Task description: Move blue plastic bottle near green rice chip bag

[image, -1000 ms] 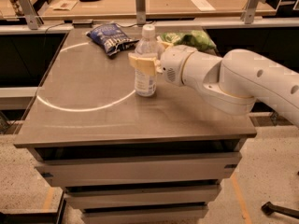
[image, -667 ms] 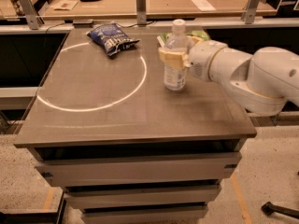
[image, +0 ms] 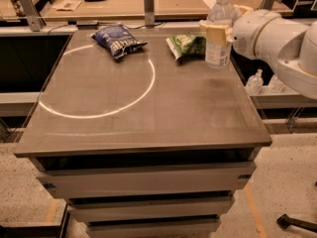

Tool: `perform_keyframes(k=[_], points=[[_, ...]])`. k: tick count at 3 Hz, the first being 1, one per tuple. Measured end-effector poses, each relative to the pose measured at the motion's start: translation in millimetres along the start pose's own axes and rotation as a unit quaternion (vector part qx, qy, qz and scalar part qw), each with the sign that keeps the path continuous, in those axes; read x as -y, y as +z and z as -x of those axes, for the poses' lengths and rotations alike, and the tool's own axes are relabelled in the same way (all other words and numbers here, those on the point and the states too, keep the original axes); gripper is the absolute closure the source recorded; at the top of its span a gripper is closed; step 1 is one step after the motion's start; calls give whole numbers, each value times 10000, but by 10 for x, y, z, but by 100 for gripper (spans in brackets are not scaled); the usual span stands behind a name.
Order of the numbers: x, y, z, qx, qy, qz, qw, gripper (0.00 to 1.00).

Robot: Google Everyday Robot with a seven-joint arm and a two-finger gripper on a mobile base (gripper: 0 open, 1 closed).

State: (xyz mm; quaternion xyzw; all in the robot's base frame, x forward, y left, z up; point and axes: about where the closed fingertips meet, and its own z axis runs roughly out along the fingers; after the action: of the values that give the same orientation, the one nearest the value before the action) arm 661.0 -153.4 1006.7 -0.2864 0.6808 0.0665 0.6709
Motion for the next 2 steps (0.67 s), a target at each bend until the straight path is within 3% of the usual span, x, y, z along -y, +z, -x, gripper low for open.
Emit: perform_keyframes(k=[1, 2], points=[[-118, 195, 56, 53, 26, 368, 9993, 100], [-338, 516, 35, 207, 332, 761, 9963, 100]])
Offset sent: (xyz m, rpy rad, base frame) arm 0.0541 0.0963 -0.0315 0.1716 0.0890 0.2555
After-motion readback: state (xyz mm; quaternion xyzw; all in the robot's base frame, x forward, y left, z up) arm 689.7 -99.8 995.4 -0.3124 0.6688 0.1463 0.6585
